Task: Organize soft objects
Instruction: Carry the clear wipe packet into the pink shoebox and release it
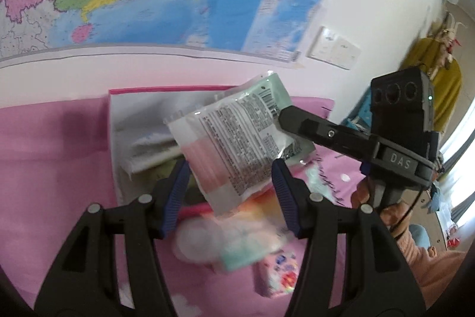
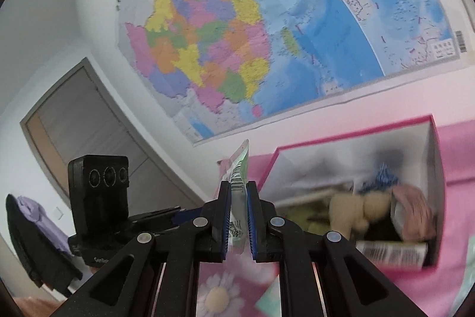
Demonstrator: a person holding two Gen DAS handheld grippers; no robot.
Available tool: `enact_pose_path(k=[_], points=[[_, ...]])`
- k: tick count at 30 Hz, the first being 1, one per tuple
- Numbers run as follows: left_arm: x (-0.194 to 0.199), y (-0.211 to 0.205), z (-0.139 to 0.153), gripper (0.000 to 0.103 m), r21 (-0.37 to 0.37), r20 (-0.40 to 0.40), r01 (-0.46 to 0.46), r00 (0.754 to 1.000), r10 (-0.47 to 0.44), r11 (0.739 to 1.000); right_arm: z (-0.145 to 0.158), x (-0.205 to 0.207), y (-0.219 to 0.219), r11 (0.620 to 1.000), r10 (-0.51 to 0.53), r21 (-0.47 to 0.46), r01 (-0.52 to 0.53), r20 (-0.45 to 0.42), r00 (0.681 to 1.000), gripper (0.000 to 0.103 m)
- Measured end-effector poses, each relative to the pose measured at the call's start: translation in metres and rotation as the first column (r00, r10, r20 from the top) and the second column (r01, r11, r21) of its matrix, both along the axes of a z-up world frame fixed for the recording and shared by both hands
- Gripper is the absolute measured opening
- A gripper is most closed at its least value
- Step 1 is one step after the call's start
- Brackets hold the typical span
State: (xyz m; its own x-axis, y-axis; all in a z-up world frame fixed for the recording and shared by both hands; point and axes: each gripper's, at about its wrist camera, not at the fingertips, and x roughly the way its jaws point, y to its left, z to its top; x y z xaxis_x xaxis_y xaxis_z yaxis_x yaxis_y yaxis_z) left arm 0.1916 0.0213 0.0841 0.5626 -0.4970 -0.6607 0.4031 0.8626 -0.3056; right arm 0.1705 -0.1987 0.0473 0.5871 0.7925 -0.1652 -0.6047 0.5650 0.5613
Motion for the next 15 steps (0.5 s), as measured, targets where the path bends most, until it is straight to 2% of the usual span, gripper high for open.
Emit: enact_pose_path(k=[4, 12, 15], points=[[0.028, 0.005, -0.012, 0.059, 0.028, -0.031, -0.039, 0.999, 0.039, 0.999, -0.004, 0.034, 0.010, 1.000, -0.014, -0.016, 0.014, -0.039, 0.999, 0.010], [0.075, 0.011, -0.045, 0.059, 0.068, -0.137, -0.094, 0.985, 0.103, 0.993, -0.032, 0.092, 0.026, 0.998, -0.051, -0.044, 0.044, -0.186, 0.981, 0.012], [0.082, 0.012, -0.051, 0.059, 0.087, -0.151, -0.126, 0.979, 0.138, 0.988, -0.039, 0.103, 0.030, 0.996, -0.071, -0.070, 0.057, -0.226, 0.971, 0.030]])
